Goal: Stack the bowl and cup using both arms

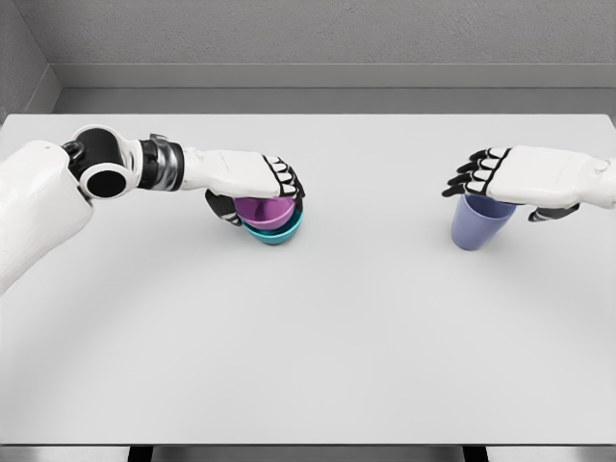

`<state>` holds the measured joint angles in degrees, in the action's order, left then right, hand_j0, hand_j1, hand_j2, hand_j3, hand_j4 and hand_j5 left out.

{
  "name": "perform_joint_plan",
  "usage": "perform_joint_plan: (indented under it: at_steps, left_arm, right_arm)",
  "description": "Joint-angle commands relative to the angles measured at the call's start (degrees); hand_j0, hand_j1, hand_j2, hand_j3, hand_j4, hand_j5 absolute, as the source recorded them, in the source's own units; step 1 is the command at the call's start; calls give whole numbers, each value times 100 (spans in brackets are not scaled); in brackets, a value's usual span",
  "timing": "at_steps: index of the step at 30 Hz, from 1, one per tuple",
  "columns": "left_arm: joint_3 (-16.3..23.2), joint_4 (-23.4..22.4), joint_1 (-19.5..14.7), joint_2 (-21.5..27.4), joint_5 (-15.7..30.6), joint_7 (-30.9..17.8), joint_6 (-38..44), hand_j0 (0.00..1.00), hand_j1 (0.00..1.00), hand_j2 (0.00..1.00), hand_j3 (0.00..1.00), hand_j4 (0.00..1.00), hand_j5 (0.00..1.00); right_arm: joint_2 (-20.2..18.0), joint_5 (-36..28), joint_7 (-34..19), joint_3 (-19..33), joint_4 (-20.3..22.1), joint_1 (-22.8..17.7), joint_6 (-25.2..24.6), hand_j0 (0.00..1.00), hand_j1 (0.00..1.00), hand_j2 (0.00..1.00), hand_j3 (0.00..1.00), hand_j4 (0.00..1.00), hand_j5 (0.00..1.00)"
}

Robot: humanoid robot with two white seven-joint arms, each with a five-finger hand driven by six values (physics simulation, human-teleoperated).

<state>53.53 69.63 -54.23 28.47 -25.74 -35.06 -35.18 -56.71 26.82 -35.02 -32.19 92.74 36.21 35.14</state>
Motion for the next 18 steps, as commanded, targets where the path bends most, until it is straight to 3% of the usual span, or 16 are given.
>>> perform_joint_plan:
  at_steps: [1, 7, 10, 15, 18]
  left_arm:
    - [-1, -11, 0, -25, 34, 6, 18, 62, 62, 62, 62, 62, 62]
    - [-1, -29, 0, -43, 25, 6, 18, 62, 62, 62, 62, 62, 62]
    - [-1, -38, 0, -43, 34, 6, 18, 89, 89, 89, 89, 89, 89]
    - [-1, -82, 9, -69, 34, 6, 18, 100, 100, 100, 100, 100, 100]
    - [-1, -90, 26, -69, 42, 6, 18, 100, 100, 100, 100, 100, 100]
  right_arm:
    - [19, 7, 2, -25, -28, 0, -14, 100, 100, 100, 100, 100, 100]
    - [37, 7, 2, -33, -28, 9, -14, 100, 100, 100, 100, 100, 100]
    - [37, 7, 2, -42, -54, 0, -14, 100, 100, 100, 100, 100, 100]
    - [54, 16, 2, -148, -159, 9, -14, 100, 100, 100, 100, 100, 100]
    - [72, 16, 2, -200, -195, 9, -14, 100, 100, 100, 100, 100, 100]
